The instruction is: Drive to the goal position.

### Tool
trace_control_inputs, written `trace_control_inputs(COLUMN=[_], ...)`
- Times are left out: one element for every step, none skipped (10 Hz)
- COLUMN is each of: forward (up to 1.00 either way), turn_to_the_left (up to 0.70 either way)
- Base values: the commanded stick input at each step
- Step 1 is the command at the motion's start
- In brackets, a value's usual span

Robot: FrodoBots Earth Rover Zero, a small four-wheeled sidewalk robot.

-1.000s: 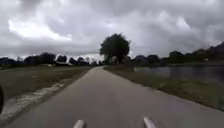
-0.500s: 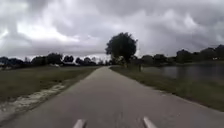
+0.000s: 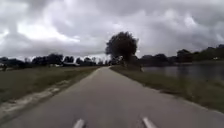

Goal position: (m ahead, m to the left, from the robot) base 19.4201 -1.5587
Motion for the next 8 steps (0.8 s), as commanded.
trace_control_inputs(forward=[0.7,0.7,0.7,0.7,0.7,0.7,0.7,0.7], turn_to_the_left=[0.0,0.0,0.0,0.0,0.0,0.0,0.0,0.0])
